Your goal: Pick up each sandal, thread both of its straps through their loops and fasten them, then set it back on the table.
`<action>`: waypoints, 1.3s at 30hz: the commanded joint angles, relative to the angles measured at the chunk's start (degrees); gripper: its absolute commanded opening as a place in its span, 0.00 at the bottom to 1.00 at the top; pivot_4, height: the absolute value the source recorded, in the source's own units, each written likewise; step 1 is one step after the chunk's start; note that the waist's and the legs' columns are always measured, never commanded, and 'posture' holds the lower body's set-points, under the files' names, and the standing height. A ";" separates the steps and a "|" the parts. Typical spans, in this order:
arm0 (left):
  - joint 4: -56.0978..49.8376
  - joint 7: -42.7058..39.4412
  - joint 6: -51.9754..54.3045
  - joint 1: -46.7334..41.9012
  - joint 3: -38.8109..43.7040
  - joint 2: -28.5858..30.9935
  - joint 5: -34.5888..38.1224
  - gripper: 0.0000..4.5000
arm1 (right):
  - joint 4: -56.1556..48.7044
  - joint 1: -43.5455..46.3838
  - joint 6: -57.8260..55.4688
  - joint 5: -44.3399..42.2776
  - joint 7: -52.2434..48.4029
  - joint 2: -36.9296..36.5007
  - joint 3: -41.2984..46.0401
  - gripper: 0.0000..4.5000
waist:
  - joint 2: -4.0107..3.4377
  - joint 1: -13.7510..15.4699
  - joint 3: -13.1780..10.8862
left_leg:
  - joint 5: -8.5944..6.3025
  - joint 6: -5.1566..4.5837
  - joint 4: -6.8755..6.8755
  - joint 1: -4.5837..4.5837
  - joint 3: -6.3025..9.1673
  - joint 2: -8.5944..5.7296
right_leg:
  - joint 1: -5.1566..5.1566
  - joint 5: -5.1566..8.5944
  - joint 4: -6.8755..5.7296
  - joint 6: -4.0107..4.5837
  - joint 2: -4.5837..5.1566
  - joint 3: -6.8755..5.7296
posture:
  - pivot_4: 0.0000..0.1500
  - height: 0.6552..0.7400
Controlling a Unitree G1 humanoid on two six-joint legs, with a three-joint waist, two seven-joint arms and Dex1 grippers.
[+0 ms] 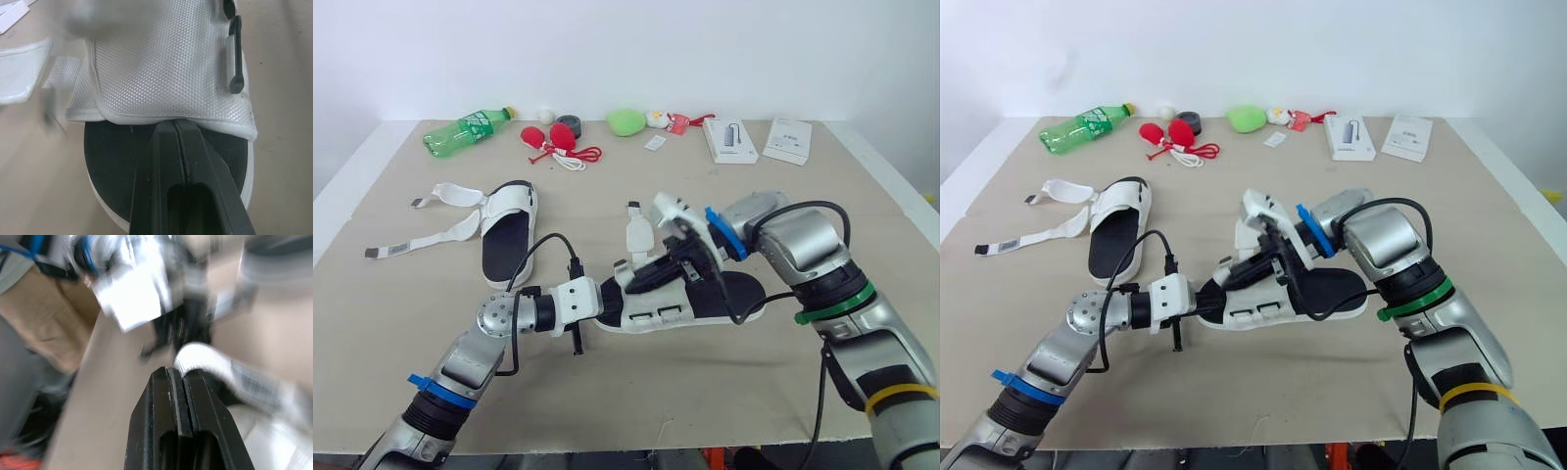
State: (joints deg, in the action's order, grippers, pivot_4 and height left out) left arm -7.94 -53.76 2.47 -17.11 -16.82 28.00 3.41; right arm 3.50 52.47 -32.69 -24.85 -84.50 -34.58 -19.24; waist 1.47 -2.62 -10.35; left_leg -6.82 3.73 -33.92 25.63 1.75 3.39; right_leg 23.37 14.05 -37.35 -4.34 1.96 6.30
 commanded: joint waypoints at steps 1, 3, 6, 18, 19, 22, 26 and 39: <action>-1.09 -0.48 -0.01 0.74 -0.84 0.40 -0.02 0.00 | -0.92 -3.78 15.55 0.80 -1.78 0.72 5.31 0.01 | 0.02 -0.01 0.01 | 0.00 0.00 0.00 0.00 0.00 0.00 | -0.02 0.01 0.01 -0.01 0.00 0.00 | 1.00 1.00; -0.85 -0.66 -0.19 0.69 -0.66 0.63 0.06 0.00 | 0.89 -6.19 27.82 2.26 -1.26 2.22 8.14 0.01 | 0.02 -0.03 0.01 | 0.00 0.00 0.00 0.00 0.00 -0.01 | -0.03 0.00 0.02 -0.02 0.00 0.01 | 1.00 1.00; -0.55 -0.96 -0.46 0.58 -0.42 0.98 0.17 0.00 | 8.19 -8.24 55.57 8.16 -1.82 3.74 10.15 0.01 | 0.02 -0.08 0.01 | 0.00 0.00 0.00 -0.06 -0.01 0.00 | -0.05 -0.02 0.02 -0.01 -0.01 0.01 | 1.00 1.00; 0.32 -1.70 -0.58 -0.43 -0.57 0.97 0.27 0.00 | 30.35 -1.56 125.19 26.44 11.13 1.53 9.01 0.01 | 0.01 -0.18 -0.01 | 0.01 0.00 0.07 -0.34 -0.09 0.00 | -0.24 -0.04 0.03 0.04 0.01 0.09 | 1.00 1.00; 0.35 -1.72 -0.56 -0.44 -0.56 0.97 0.27 0.00 | 29.79 -1.65 125.19 27.96 13.19 1.09 9.50 0.01 | 0.01 -0.14 -0.01 | 0.01 0.00 0.07 -0.34 -0.09 0.00 | -0.25 -0.04 0.03 0.04 0.01 0.08 | 1.00 1.00; -0.08 -1.75 -0.30 -0.14 -0.46 1.16 0.42 0.00 | 26.98 -1.83 125.19 32.28 20.29 -0.34 10.51 0.01 | 0.01 -0.11 -0.01 | 0.02 0.00 0.07 -0.34 -0.09 0.00 | -0.25 -0.05 0.03 0.06 0.02 0.09 | 1.00 1.00; -0.35 -1.70 -0.07 0.11 -0.40 1.36 0.52 0.00 | 24.74 -1.38 125.19 42.90 32.56 -2.23 12.19 0.01 | 0.01 -0.12 -0.01 | 0.02 0.00 0.12 -0.45 -0.09 0.00 | -0.28 -0.03 0.03 0.13 0.02 0.09 | 1.00 1.00; -0.39 -1.73 0.07 0.24 -0.23 1.66 0.70 0.00 | 33.01 2.77 125.19 69.92 66.75 -9.94 1.00 0.08 | 0.01 -0.24 -0.01 | 0.02 -0.01 0.13 -0.47 -0.19 -0.02 | -0.25 -0.02 0.03 0.18 0.10 0.14 | 1.00 1.00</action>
State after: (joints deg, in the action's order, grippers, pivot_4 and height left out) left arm -7.81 -54.94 2.40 -17.42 -16.72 29.02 4.03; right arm 34.45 52.93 92.43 44.66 -21.42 -43.05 -16.46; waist 1.48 -2.86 -10.35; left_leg -6.79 3.72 -33.79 25.16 1.56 3.36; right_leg 23.12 14.03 -37.32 -4.15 2.07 6.44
